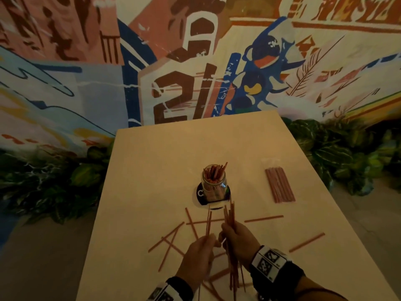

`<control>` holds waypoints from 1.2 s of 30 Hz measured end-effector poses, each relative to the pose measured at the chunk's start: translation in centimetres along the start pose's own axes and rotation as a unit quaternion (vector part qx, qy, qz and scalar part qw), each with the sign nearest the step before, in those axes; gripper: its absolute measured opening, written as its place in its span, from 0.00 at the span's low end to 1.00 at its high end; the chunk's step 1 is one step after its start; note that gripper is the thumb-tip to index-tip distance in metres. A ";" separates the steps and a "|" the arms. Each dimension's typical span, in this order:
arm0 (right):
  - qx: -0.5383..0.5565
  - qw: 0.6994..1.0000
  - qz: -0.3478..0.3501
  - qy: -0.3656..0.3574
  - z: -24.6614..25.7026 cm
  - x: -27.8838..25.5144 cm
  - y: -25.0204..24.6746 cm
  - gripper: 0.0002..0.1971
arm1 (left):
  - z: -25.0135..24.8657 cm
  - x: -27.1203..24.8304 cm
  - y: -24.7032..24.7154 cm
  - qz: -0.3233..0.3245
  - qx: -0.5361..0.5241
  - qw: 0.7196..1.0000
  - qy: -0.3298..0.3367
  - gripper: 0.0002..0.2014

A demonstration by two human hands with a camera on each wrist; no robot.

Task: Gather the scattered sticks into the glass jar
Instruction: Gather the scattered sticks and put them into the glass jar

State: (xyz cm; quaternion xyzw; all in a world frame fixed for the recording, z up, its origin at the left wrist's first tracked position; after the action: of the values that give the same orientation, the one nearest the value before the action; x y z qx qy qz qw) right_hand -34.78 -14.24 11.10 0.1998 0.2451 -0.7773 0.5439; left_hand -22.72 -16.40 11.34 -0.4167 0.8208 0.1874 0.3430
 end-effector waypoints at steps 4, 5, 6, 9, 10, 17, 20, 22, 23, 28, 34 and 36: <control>0.146 0.989 -0.008 0.023 0.2 -0.3 -0.9 0.10 | 0.3 0.8 0.9 -0.009 -0.095 0.995 -0.040 0.33; 0.164 0.986 -0.005 0.027 0.3 -0.4 -1.0 0.09 | 0.2 0.8 1.3 -0.009 -0.108 0.993 -0.044 0.36; 0.173 0.984 0.001 0.030 0.4 -0.5 -1.0 0.09 | 0.1 0.9 1.7 -0.006 -0.119 0.992 -0.046 0.39; 0.144 0.989 0.032 0.003 1.3 -0.9 -1.4 0.09 | -0.5 1.0 3.0 0.016 -0.132 0.990 -0.044 0.38; 0.107 0.993 0.041 -0.018 1.7 -1.1 -1.6 0.09 | -0.7 0.9 3.4 0.024 -0.132 0.990 -0.042 0.37; 0.003 0.998 0.005 -0.069 1.9 -0.5 -4.0 0.15 | -1.4 0.4 6.1 0.057 -0.131 0.988 -0.059 0.37; 0.014 0.997 -0.008 -0.081 1.9 -0.5 -4.7 0.17 | -1.3 0.4 6.7 0.044 -0.108 0.991 -0.072 0.38; 0.071 0.994 -0.027 -0.072 2.0 -0.4 -5.7 0.17 | -1.0 0.2 6.9 0.015 -0.085 0.992 -0.087 0.36; 0.113 0.991 -0.032 -0.062 2.1 -0.3 -6.3 0.18 | -0.8 0.1 6.8 -0.001 -0.089 0.992 -0.092 0.35; 0.232 0.972 0.009 -0.036 2.5 -0.1 -7.8 0.13 | -0.7 0.1 5.3 -0.081 -0.247 0.962 -0.085 0.43; -0.131 0.983 0.092 -0.091 1.0 -1.3 -4.6 0.07 | -1.3 1.0 4.8 -0.120 -0.335 0.933 -0.050 0.29; -0.207 0.967 0.106 -0.101 0.5 -1.5 -3.4 0.08 | -1.3 1.6 4.9 -0.098 -0.352 0.929 -0.053 0.28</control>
State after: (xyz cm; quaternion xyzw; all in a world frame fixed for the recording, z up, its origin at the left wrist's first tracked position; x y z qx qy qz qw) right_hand -37.52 -12.39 12.92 0.0281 0.3215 -0.6638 0.6747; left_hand -27.89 -15.14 11.18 -0.5785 0.6378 0.4516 0.2337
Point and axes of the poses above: each hand's wrist, its own x-axis towards the middle knuckle, its own y-axis out of the palm, z = x × y, the point moved 6 cm from there along x, towards the middle knuckle, and after that the axes turned 2 degrees about -x, right-handed, at the moved point
